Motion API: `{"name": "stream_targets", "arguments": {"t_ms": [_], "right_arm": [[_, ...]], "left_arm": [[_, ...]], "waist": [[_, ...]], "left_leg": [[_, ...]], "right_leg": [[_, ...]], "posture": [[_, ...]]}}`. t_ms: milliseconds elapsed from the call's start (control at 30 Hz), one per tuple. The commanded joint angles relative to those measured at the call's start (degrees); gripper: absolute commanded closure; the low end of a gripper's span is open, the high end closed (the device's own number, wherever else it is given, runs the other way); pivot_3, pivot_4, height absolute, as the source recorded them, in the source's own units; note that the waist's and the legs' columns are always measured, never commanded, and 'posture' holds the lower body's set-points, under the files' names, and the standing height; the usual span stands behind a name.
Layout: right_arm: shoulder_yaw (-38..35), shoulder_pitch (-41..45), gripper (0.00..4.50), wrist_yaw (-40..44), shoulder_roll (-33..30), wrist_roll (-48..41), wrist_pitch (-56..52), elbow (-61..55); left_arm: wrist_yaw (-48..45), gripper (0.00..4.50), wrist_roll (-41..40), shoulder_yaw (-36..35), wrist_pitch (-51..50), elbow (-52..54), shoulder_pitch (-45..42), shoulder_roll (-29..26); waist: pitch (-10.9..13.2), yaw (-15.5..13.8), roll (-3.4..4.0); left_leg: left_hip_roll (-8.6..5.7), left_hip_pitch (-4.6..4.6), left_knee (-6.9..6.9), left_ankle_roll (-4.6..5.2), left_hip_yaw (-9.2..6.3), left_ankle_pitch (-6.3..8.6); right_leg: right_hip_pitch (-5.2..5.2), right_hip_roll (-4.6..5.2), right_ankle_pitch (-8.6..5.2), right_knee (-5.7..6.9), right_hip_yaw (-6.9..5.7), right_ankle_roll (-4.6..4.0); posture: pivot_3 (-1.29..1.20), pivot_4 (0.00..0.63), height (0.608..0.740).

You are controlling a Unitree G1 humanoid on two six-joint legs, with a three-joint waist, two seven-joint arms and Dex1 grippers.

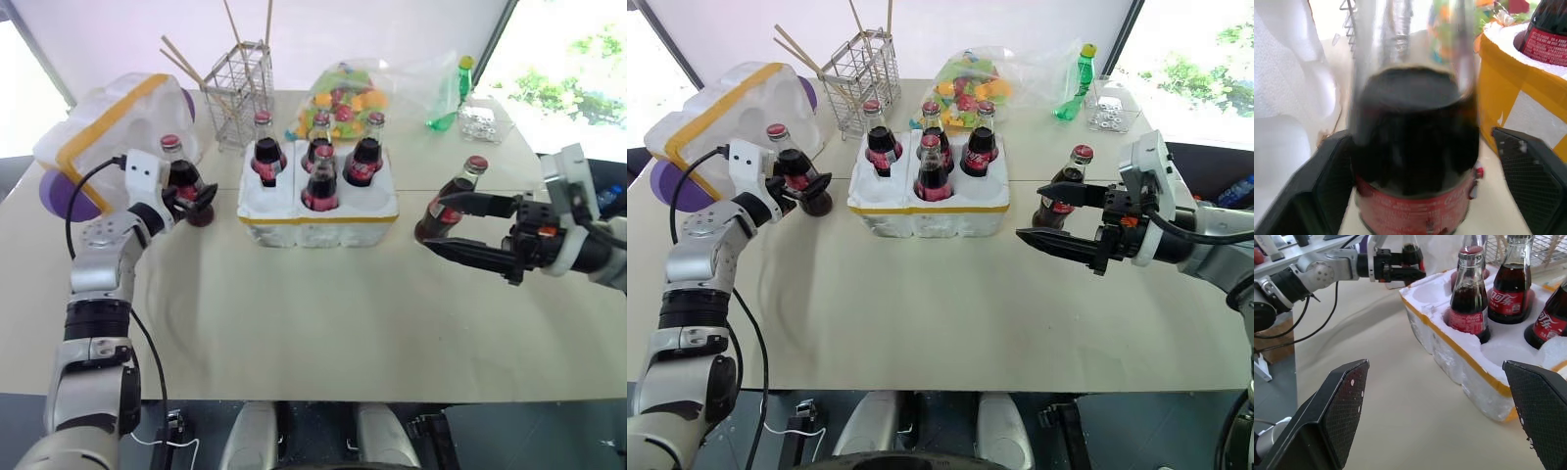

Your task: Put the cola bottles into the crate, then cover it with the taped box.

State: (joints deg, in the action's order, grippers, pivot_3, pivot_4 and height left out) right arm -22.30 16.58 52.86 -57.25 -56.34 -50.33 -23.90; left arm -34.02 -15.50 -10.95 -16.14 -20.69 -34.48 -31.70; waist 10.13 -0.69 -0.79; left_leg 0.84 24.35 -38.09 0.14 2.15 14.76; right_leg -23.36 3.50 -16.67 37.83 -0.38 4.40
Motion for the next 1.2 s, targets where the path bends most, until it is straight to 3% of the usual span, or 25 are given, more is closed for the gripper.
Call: {"name": "stream_targets", "arguments": {"t_ms": [33, 133, 267, 367, 700, 1000, 1200], "right_arm": [[-1.88, -0.13, 0.0, 0.05, -0.56, -0.71, 0.52, -1.34], [-1.86, -0.52, 0.0, 0.09, -0.59, -0.61, 0.65, -1.35], [-2.18, -0.87, 0.0, -0.69, -0.09, -0.77, 0.61, -1.22], [-2.41, -1.84, 0.0, -1.29, 0.37, -0.47, 0.99, -1.58], [-5.42, -6.86, 0.0, -5.14, 2.44, -1.32, 1.17, -4.46], [-7.98, -9.7, 0.0, -7.85, 2.64, -2.42, 0.96, -6.01], [-3.16, -7.41, 0.0, -10.53, 3.28, 3.01, 3.34, -3.98]], "left_arm": [[-2.69, 1.92, -2.5, -1.29, -1.97, 4.22, 0.77, -1.4], [-6.42, 1.92, -8.21, -3.21, -9.62, 9.79, 1.04, -3.72], [-16.36, 1.92, -22.47, -7.11, -23.48, 20.28, 0.4, -9.95], [-20.95, 1.92, -26.74, -6.91, -26.73, 21.66, -2.49, -12.44], [-22.18, 1.92, -18.56, 2.22, -19.49, 7.91, -18.69, -5.82], [-25.39, 1.92, -10.96, 7.25, -10.51, 2.66, -17.53, -3.79], [-21.42, 1.92, -5.04, 11.83, -6.0, 6.96, -11.51, 0.37]], "waist": [[0.0, 0.02, 0.0], [0.0, 0.06, 0.0], [0.09, 0.14, -0.15], [0.1, -0.12, -0.16], [0.1, 0.11, -0.16], [0.11, 0.18, -0.17], [0.1, 0.08, -0.16]], "left_leg": [[0.0, 0.0, -0.01, 0.0, 0.0, 0.0], [0.0, -0.01, -0.01, 0.0, 0.0, 0.0], [0.01, 0.11, -0.01, 0.0, -0.01, 0.0], [0.01, 0.13, -0.01, 0.0, -0.01, -0.01], [-0.1, 0.02, -0.1, 0.18, 0.0, -0.11], [-0.04, 0.05, -0.1, 0.18, 0.04, -0.12], [-0.04, -0.01, -0.15, 0.18, 0.04, -0.12]], "right_leg": [[0.0, 0.0, 0.0, 0.0, 0.0, 0.0], [0.0, 0.0, 0.0, 0.01, 0.0, 0.0], [-0.1, 0.0, 0.0, -0.01, 0.0, 0.0], [-0.07, 0.01, 0.0, -0.06, 0.0, 0.0], [0.08, -0.07, 0.07, 0.03, -0.05, 0.12], [-0.04, -0.25, 0.07, 0.12, 0.02, 0.13], [0.02, -0.24, 0.07, 0.18, 0.05, 0.13]], "posture": [[0.0, 0.15, 0.74], [0.0, 0.15, 0.74], [0.0, 0.15, 0.74], [0.0, 0.15, 0.74], [0.0, 0.15, 0.74], [0.0, 0.15, 0.74], [0.0, 0.15, 0.74]]}}
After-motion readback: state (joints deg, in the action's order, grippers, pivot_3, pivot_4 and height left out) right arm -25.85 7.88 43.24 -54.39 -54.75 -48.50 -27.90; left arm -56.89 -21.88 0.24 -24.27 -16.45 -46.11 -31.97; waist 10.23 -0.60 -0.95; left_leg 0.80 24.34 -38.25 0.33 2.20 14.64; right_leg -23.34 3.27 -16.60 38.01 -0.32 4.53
